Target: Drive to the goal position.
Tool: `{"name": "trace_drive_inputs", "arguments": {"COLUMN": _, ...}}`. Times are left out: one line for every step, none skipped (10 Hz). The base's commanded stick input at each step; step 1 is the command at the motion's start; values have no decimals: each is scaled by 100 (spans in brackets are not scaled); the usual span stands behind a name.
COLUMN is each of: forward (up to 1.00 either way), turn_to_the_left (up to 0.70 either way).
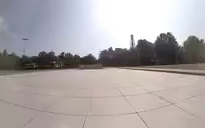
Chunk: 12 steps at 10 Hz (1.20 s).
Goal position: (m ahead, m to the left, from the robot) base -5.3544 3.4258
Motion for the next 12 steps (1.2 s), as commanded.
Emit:
{"name": "trace_drive_inputs", "arguments": {"forward": 38, "turn_to_the_left": 0}}
{"name": "trace_drive_inputs", "arguments": {"forward": 38, "turn_to_the_left": 0}}
{"name": "trace_drive_inputs", "arguments": {"forward": 38, "turn_to_the_left": 0}}
{"name": "trace_drive_inputs", "arguments": {"forward": 38, "turn_to_the_left": 0}}
{"name": "trace_drive_inputs", "arguments": {"forward": 38, "turn_to_the_left": 0}}
{"name": "trace_drive_inputs", "arguments": {"forward": 38, "turn_to_the_left": 0}}
{"name": "trace_drive_inputs", "arguments": {"forward": 38, "turn_to_the_left": 0}}
{"name": "trace_drive_inputs", "arguments": {"forward": 38, "turn_to_the_left": 0}}
{"name": "trace_drive_inputs", "arguments": {"forward": 38, "turn_to_the_left": 0}}
{"name": "trace_drive_inputs", "arguments": {"forward": 38, "turn_to_the_left": 0}}
{"name": "trace_drive_inputs", "arguments": {"forward": 38, "turn_to_the_left": 0}}
{"name": "trace_drive_inputs", "arguments": {"forward": 38, "turn_to_the_left": 0}}
